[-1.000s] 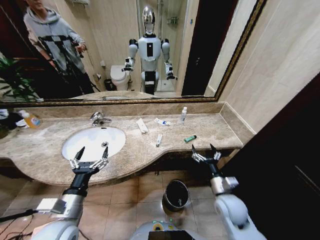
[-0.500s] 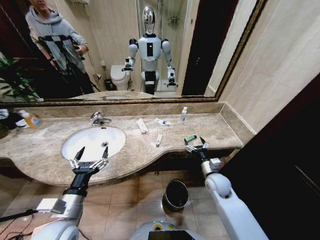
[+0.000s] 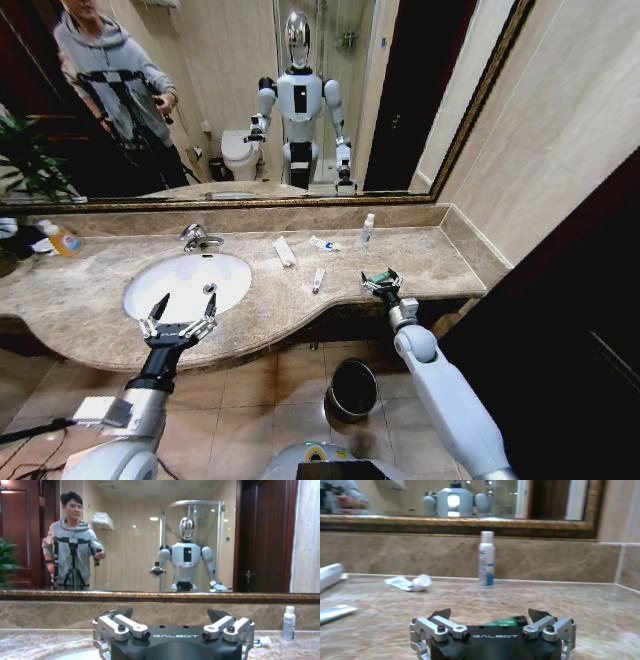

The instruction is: Pick up the trash from the sink and place it in the trash bin.

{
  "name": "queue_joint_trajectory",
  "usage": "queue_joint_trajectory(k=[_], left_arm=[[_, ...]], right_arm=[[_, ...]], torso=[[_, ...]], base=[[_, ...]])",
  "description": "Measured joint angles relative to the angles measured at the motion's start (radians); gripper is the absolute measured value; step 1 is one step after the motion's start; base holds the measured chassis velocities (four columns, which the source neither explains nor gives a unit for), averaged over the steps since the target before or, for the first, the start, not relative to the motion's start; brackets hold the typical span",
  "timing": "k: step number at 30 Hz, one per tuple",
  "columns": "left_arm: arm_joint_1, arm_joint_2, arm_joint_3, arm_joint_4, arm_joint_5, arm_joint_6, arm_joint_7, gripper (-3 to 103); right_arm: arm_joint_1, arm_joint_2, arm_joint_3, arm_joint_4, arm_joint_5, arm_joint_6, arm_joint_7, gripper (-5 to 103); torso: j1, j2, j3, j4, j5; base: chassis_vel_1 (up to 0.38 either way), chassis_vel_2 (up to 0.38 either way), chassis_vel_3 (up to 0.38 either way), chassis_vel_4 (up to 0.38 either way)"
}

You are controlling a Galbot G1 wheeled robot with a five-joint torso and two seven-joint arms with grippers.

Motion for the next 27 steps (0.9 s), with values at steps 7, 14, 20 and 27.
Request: queue_joint_trajectory(k=[7,14,20,27], left_arm=[[0.000,0.000,0.000,0.000,0.000,0.000,0.000,100],[0.000,0.000,0.000,0.000,0.000,0.000,0.000,100],[0.000,0.000,0.000,0.000,0.000,0.000,0.000,100],[0.000,0.000,0.000,0.000,0.000,0.000,0.000,100]], right_arm=[[-0.003,-0.005,0.014,-0.018,0.003,0.008,0.003,100],[-0.004,0.002,0.009,-0.032,0.001,0.017,-0.016,89],[-0.005,0.001,0.013,-0.037,0.001,0.027,-0.022,78],[-0.010,0.000,0.022,-0.036,0.008,0.035,-0.029,60]], torso=[[0.000,0.000,0.000,-0.0001,-0.0001],[0.000,0.000,0.000,0.0000,-0.0001],[0.000,0.000,0.000,-0.0002,-0.0003],[0.000,0.000,0.000,-0.0002,-0.0002]], base=[[0.000,0.000,0.000,0.000],[0.000,0.000,0.000,0.000],[0.000,0.000,0.000,0.000],[0.000,0.000,0.000,0.000]])
